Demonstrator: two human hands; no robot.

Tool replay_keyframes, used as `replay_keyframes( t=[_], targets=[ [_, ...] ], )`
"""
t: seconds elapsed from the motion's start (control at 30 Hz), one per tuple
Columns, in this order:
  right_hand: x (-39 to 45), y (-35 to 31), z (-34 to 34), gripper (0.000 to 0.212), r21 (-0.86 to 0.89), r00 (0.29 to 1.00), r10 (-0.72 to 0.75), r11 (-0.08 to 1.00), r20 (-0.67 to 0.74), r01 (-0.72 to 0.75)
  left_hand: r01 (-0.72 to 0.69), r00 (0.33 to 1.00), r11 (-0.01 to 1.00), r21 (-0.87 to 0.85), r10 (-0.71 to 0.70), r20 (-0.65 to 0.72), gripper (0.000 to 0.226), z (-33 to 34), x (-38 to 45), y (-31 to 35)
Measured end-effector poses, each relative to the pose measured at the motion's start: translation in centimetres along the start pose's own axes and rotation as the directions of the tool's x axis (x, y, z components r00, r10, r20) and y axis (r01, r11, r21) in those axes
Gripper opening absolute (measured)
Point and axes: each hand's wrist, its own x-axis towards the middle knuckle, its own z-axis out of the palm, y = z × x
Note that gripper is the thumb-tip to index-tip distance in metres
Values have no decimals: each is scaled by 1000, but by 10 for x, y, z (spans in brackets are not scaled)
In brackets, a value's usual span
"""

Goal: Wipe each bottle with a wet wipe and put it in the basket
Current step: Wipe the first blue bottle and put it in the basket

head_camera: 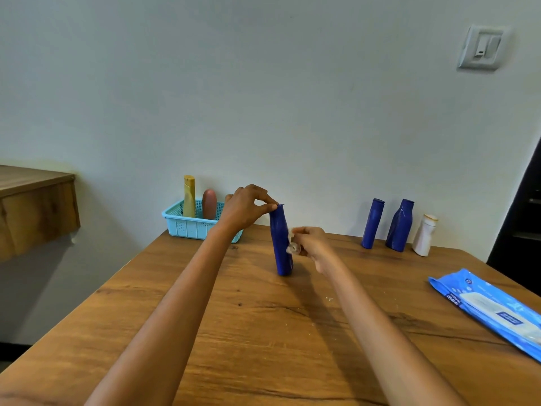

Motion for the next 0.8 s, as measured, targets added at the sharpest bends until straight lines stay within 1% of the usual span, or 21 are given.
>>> replay_keyframes(
  t=[0.1,0.13,0.17,0.2,0.27,0.33,0.4,0.43,0.5,0.53,0.57,0.63,0.7,0.8],
  targets=[
    [-6,-21,4,19,201,986,-167,965,-14,166,-5,999,997,-75,7,32,23,-2,1,2],
    [-7,-26,6,19,246,976,-219,945,-19,216,0,999,996,-88,3,32,22,-1,1,4],
    [-8,-29,8,20,253,966,-259,933,-29,257,7,1000,996,-91,-5,24,23,-1,1,4],
    [-8,-29,12,20,214,956,-289,932,-43,292,13,1000,996,-87,-13,10,23,0,1,4],
    [-7,-24,17,17,39,939,-335,940,-70,339,15,999,997,-70,-17,-27,21,0,0,2],
    [-7,-20,17,16,-89,928,-369,927,-54,363,5,999,999,-48,-7,-34,19,0,-1,-1],
    [-7,-15,13,14,-195,934,-356,917,0,349,3,1000,999,-34,-3,14,18,2,-2,-6],
    [-6,-10,10,13,-267,948,-316,910,45,316,12,999,999,-44,-10,47,19,6,-4,-8],
    [-5,7,8,12,-360,979,-160,912,124,195,39,995,997,-65,-33,90,24,16,-8,-14],
    [-4,18,7,12,-379,987,-98,914,130,141,48,993,997,-55,-42,107,26,21,-9,-16],
    [-3,26,6,10,-383,991,-65,918,115,105,52,991,998,-34,-47,127,27,24,-10,-18],
    [0,31,3,5,-335,996,-34,940,81,59,53,986,999,4,-53,160,28,28,-10,-21],
    [5,27,-1,4,-294,998,-42,954,53,56,57,982,998,24,-60,177,30,31,-9,-23],
    [9,18,-8,6,-186,997,-76,980,-14,73,57,967,995,82,-75,243,41,44,-11,-20]
  ],
)
